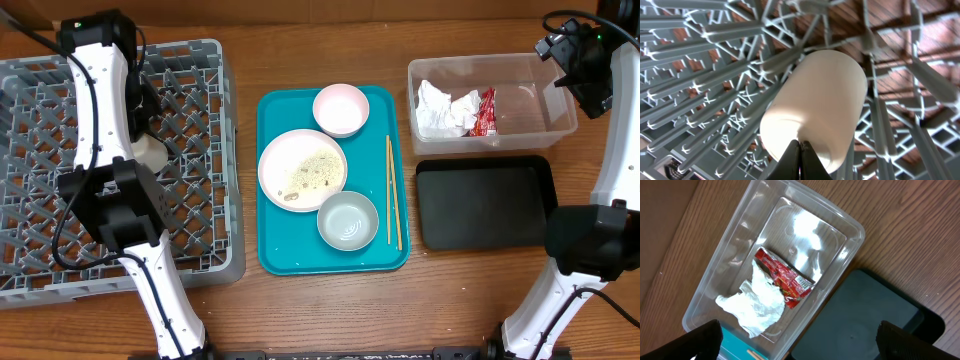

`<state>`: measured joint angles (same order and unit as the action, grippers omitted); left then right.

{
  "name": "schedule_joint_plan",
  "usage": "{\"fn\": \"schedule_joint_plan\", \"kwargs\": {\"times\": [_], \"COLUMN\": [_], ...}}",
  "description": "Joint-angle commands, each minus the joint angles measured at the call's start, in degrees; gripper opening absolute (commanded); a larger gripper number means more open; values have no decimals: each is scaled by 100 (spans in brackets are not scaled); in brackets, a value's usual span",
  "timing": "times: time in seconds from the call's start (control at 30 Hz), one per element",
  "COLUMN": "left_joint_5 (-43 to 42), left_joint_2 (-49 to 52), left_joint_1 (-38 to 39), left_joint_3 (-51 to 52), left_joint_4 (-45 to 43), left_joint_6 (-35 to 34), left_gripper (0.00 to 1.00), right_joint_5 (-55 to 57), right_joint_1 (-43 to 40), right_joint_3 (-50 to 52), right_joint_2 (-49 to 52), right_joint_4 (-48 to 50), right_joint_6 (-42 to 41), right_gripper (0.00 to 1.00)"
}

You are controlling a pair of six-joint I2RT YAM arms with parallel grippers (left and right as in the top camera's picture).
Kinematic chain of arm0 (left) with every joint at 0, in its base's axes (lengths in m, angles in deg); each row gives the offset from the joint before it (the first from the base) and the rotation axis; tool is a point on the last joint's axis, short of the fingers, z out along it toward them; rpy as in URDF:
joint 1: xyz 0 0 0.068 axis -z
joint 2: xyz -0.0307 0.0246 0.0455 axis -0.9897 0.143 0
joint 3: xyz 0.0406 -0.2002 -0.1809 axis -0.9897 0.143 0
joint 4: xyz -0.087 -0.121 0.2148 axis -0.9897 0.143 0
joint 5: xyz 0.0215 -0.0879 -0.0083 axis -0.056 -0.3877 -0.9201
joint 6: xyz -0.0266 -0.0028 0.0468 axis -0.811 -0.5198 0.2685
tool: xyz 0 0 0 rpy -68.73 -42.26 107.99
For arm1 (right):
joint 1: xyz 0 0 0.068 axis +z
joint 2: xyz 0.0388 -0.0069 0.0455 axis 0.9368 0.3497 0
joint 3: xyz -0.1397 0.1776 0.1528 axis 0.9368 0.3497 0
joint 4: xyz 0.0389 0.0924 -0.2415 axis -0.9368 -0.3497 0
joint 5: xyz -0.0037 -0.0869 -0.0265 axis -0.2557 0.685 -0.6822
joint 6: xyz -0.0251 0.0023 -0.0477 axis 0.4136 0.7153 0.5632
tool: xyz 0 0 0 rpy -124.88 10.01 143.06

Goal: Sort waste into correct bins and load items into the dishwasher
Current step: 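Lower the cup upside down into the rack and release it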

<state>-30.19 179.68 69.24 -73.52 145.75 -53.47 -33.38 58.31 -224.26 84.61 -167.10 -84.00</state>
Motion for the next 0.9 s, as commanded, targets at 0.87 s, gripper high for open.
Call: {"fn": "schedule_joint_plan", "kwargs": {"times": [0.87], "left_joint_5": [-3392], "left_joint_2": [-2020], "left_joint_1": [1574], "left_joint_3": [48], "left_joint_4": [15], "left_joint_6": [1620], "left_gripper": [11], "right_joint_5": [55], "right_joint_1": [-11], "right_joint_3": [-7], "right_joint_2": [-37], "right_joint_4": [20], "right_joint_6": [-24], "right_gripper": [100]}}
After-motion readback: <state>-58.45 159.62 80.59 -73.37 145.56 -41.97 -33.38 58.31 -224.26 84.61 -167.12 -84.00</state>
